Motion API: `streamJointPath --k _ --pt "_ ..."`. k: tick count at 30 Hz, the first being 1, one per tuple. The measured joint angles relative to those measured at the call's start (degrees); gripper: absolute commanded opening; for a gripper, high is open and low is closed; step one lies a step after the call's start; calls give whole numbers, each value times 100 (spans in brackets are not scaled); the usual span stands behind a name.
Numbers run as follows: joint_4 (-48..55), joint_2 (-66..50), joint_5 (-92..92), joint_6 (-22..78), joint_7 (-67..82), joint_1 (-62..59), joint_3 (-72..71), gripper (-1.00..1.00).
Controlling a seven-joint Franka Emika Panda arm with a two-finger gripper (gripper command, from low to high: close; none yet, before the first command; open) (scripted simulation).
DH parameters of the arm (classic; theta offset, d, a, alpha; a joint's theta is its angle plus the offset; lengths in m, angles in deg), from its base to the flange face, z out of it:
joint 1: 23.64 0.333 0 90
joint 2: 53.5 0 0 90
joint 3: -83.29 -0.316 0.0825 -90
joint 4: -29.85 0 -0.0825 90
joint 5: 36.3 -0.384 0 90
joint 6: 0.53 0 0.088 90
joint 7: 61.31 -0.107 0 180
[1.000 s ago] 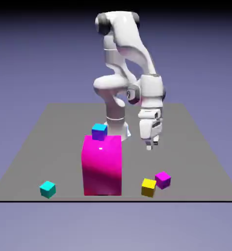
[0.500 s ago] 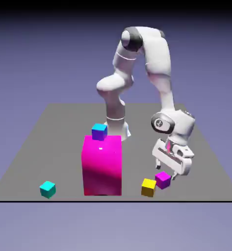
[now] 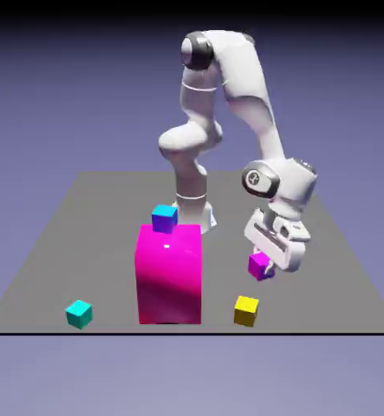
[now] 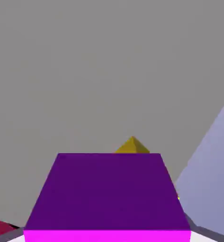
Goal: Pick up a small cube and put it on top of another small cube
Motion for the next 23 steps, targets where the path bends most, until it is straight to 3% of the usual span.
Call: streamJointPath --k 15,20,21,23 --pt "-83 3069 -259 3338 -465 -2031 -142 -100" --pt "-795 2810 8 2343 -592 -2170 125 -100" --pt "-841 2793 25 2279 -600 -2179 143 100" --pt "-841 2793 35 2273 -604 -2179 143 100"
